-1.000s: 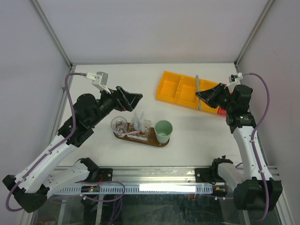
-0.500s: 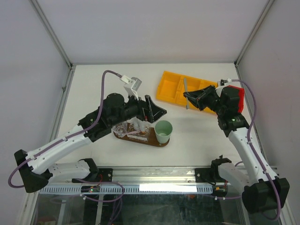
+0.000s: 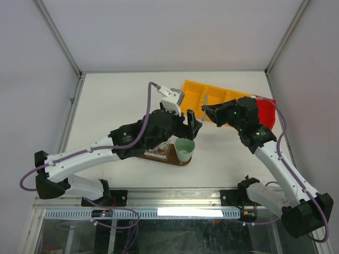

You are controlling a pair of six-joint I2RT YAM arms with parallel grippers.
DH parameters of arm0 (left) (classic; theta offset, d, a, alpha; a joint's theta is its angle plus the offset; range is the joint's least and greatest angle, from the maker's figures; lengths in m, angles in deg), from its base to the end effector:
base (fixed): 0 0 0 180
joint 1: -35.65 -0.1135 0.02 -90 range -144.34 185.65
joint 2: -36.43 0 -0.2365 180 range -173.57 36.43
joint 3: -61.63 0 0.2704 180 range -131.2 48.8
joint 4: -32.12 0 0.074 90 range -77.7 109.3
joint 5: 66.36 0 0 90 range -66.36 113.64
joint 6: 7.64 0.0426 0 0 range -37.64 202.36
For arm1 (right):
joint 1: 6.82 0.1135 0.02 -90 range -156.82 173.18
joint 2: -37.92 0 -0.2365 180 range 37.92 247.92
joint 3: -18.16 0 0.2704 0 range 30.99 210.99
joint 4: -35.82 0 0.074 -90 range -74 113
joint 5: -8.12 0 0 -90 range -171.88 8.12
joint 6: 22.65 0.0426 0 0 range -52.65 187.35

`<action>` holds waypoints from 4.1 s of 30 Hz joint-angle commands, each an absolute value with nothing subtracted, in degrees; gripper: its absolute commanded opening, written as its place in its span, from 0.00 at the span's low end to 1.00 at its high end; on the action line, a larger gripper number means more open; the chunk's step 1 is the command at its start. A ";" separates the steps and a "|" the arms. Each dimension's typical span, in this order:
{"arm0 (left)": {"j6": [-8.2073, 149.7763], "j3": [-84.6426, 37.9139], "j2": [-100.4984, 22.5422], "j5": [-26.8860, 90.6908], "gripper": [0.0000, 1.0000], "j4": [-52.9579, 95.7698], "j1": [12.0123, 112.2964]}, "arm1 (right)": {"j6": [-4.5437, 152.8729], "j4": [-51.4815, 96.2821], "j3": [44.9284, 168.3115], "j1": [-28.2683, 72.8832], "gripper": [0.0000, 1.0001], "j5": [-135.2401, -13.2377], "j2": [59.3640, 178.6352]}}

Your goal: Prepare toiletry sets of a toothbrush and toothpaste on the tray

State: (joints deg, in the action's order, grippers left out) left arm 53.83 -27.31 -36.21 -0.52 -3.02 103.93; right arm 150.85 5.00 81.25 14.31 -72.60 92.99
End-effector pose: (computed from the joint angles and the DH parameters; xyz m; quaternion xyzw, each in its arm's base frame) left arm 0.1331 -0.2869 0.3787 0.1559 0.7893 -0.3125 0.5050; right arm 0.2394 0.0999 0.3002 0.3916 0.7334 0.4777 0.2839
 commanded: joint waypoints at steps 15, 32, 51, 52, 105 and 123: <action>62.15 -49.16 -57.35 -22.65 0.49 -18.55 110.90 | 158.53 4.78 82.48 19.46 0.00 -79.86 93.21; 64.86 -57.08 -63.09 -24.56 0.29 -22.45 111.06 | 159.10 4.19 82.13 20.08 0.00 -80.12 91.71; 57.89 -50.84 -56.46 -26.56 0.00 -22.93 111.68 | 141.32 7.50 78.04 20.11 0.82 -87.39 83.88; 56.58 -49.64 -55.26 -26.50 0.00 -23.03 111.66 | 138.23 7.62 77.89 20.13 0.85 -88.57 82.52; 27.93 -40.94 -21.12 2.11 0.00 -63.68 111.59 | 75.66 -2.28 80.73 20.11 1.00 -64.66 77.73; 29.50 -37.27 -29.29 -2.40 0.00 -63.69 107.49 | 75.77 -1.95 79.60 20.10 1.00 -70.76 72.93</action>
